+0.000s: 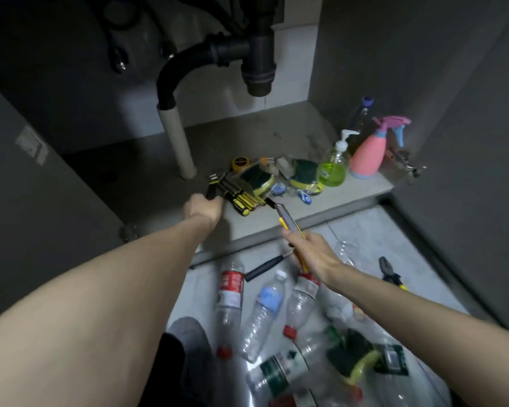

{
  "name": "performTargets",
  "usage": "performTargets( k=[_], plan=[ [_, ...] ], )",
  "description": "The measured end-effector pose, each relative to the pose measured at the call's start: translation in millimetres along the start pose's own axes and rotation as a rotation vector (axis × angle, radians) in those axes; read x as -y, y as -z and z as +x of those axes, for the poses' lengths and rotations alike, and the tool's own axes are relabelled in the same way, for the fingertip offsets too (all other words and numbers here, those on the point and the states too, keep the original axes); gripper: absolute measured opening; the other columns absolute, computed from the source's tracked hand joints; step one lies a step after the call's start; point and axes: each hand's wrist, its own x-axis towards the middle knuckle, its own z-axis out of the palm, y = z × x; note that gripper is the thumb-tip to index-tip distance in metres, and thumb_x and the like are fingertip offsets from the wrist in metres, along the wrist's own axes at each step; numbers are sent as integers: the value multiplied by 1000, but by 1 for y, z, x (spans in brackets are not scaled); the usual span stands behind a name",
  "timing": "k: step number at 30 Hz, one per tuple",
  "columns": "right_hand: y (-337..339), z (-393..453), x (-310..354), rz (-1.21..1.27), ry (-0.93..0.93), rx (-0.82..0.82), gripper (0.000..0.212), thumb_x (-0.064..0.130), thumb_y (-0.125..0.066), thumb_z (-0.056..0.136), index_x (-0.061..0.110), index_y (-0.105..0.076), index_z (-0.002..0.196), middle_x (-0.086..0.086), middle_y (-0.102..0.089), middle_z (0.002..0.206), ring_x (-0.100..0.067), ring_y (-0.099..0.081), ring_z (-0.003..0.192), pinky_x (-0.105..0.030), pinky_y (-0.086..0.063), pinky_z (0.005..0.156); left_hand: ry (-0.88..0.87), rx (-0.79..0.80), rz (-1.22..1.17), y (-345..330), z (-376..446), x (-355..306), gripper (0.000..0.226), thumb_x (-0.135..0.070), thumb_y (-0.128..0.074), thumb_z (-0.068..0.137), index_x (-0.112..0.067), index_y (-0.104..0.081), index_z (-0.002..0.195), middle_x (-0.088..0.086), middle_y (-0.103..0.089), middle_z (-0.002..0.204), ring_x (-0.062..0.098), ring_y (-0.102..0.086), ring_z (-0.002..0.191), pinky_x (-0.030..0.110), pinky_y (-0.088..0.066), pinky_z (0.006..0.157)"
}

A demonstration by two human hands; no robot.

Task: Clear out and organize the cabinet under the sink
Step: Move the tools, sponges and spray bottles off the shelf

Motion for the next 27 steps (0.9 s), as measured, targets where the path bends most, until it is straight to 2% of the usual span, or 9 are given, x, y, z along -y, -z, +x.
performTargets(
  k=[3,7,10,13,16,19,22,27],
  plan=[
    [29,-37,-20,-211,31,-101,49,65,-59,87,17,-61,77,-6,-66,81,-31,-65,88,-40,-51,84,-72,47,16,-19,-51,-3,33,-38,-63,86,-7,-71,96,22,-71,99,39,-68,96,37,-53,78],
    [61,-83,-57,-419,1,-190,45,62,-55,88,19,-53,77,-13,-69,95,-34,-64,91,-38,-47,74,-166,162,114,-44,-120,5,15,-31,-63,87,-16,-66,84,16,-68,86,38,-66,92,33,-44,70],
    [75,-115,-87,-406,-53,-202,37,56,-51,91,22,-52,77,-5,-67,87,-31,-63,86,-36,-45,69,-191,233,89,-59,-168,22,19,-26,-65,86,-18,-60,71,10,-62,70,34,-66,79,31,-40,61],
    [79,-152,-124,-474,-135,-210,38,59,-43,95,25,-55,84,-2,-66,88,-29,-62,84,-36,-44,67,-136,242,10,-65,-219,56,20,-32,-65,90,-16,-64,78,-3,-61,56,19,-63,61,25,-42,51],
    [65,-194,-163,-711,-197,-234,45,63,-33,97,25,-56,88,-7,-69,98,-32,-65,93,-35,-41,68,27,189,-1,-72,-267,114,27,-39,-63,89,-13,-66,85,11,-70,78,31,-64,76,32,-46,63],
    [37,-225,-199,-652,-377,-186,52,61,-33,98,20,-64,106,-9,-68,113,-33,-64,107,-34,-42,75,251,142,-58,-87,-313,174,33,-41,-61,91,-9,-68,92,19,-72,93,38,-68,90,40,-56,80],
    [13,-239,-221,-583,-495,-110,47,53,-39,98,17,-65,112,-9,-67,118,-33,-62,110,-34,-46,82,389,47,-30,-94,-338,212,36,-46,-57,94,-11,-61,84,20,-70,92,39,-67,91,33,-48,73],
    [-4,-254,-240,-612,-559,35,41,46,-43,97,18,-64,117,-6,-65,121,-29,-62,112,-32,-48,84,431,42,47,-96,-332,241,31,-37,-56,97,-7,-62,89,23,-70,94,41,-67,95,37,-50,80]
  ],
)
